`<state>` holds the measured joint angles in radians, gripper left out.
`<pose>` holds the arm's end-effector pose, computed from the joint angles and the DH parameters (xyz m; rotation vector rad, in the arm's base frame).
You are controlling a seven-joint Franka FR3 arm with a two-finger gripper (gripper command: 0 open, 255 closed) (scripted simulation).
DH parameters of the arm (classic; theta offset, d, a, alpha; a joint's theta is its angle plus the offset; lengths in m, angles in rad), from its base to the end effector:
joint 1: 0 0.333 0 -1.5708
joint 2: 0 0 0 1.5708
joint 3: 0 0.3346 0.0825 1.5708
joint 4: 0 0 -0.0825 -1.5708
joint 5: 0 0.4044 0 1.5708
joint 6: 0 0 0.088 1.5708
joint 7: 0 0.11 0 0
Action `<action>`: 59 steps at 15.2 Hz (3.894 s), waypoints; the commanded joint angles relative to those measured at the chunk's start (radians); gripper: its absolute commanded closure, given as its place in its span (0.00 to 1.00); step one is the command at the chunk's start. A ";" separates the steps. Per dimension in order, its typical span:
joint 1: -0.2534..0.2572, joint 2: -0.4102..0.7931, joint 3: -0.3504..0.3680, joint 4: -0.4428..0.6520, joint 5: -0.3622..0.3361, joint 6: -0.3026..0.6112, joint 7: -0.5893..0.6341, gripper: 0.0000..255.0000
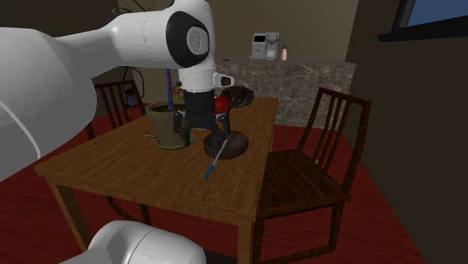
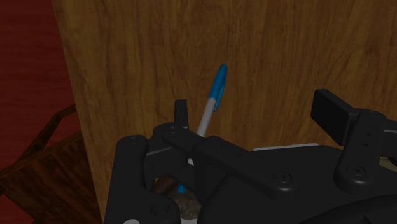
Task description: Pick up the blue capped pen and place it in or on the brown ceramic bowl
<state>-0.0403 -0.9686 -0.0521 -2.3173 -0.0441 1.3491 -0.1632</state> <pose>0.2336 -0.0356 0.6496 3.1388 0.1314 -0.0007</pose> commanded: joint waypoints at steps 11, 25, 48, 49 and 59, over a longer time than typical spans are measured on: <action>0.000 0.000 0.000 0.000 0.000 0.000 0.000 1.00; -0.228 0.131 0.112 -0.166 0.038 0.280 0.483 0.00; -0.240 0.131 0.118 -0.160 0.042 0.275 0.476 1.00; -0.240 0.133 0.118 -0.145 0.041 0.262 0.475 1.00; -0.243 0.170 0.115 0.012 0.038 0.141 0.471 1.00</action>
<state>-0.2836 -0.7994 0.0628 -2.3188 -0.0065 1.5039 0.3077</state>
